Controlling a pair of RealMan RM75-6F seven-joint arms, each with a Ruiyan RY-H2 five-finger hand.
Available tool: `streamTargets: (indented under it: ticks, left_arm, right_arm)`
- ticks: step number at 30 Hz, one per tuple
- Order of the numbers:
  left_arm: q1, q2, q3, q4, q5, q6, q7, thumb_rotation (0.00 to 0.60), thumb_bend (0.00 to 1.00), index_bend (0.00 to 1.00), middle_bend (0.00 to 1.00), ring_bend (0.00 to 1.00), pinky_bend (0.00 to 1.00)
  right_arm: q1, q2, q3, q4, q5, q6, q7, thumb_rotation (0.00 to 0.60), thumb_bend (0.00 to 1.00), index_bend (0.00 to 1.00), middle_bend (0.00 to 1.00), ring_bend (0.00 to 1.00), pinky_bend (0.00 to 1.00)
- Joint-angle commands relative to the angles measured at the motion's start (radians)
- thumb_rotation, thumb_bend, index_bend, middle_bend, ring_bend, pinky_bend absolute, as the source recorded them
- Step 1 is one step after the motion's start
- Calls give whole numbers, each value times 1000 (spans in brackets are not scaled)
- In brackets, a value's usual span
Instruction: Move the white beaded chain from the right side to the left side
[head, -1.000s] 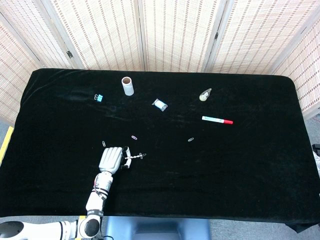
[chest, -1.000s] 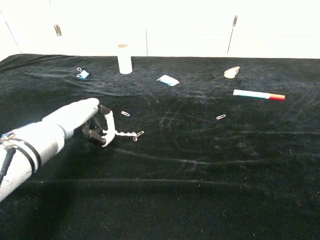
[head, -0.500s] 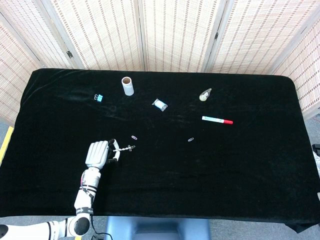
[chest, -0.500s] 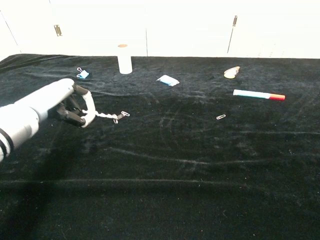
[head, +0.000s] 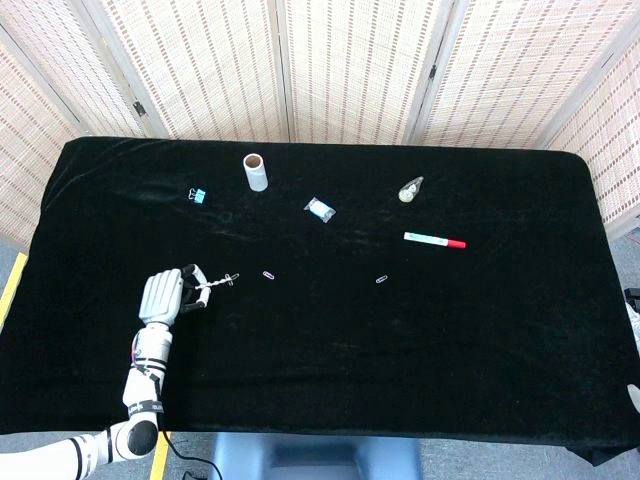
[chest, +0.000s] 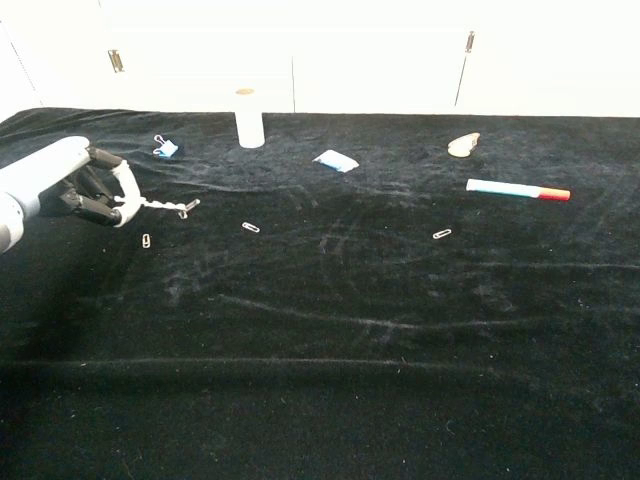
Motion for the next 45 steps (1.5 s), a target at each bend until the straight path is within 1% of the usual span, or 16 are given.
streamTargets:
  ticks: [1,9,20,36,40,43,45]
  left_arm:
    - [-2,3,-5,33,-9,-30,-29,600,700,798,1000,1000,1000]
    - [-10,-6,-7,114,-25,-88,-86,600,701,799,1000,1000,1000]
    - [-16,-15,-5,192,-42,-160,-146,600,701,800,999,1000,1000]
    - [-12,-19,-1,229,-40,-187,-189,600,701,800,999,1000,1000]
    - [-4,-7,-3,200,-17,-161,-202,600,701,800,1000,1000,1000]
    - [15,22,0,126,26,-106,-207,600,702,800,999,1000,1000]
    - [36,51,14,50,64,-64,-207,600,702,799,1000,1000,1000]
  right_arm:
    - [4,3,-2,-18,-3,-7,-17,600,341,58,0,0,0]
    - [9,6,-3,-52,1,-23,-49,600,341,58,0,0,0]
    - [9,4,-4,-71,4,-29,-74,600,341,58,0,0,0]
    - [18,3,-7,-81,1,-47,-89,600,341,58,0,0,0]
    - [18,3,-7,-82,1,-46,-89,600,340,58,0,0,0]
    - [18,4,-8,-81,-1,-46,-87,600,341,58,0,0,0]
    - [19,4,-9,-78,-2,-47,-85,600,341,58,0,0,0]
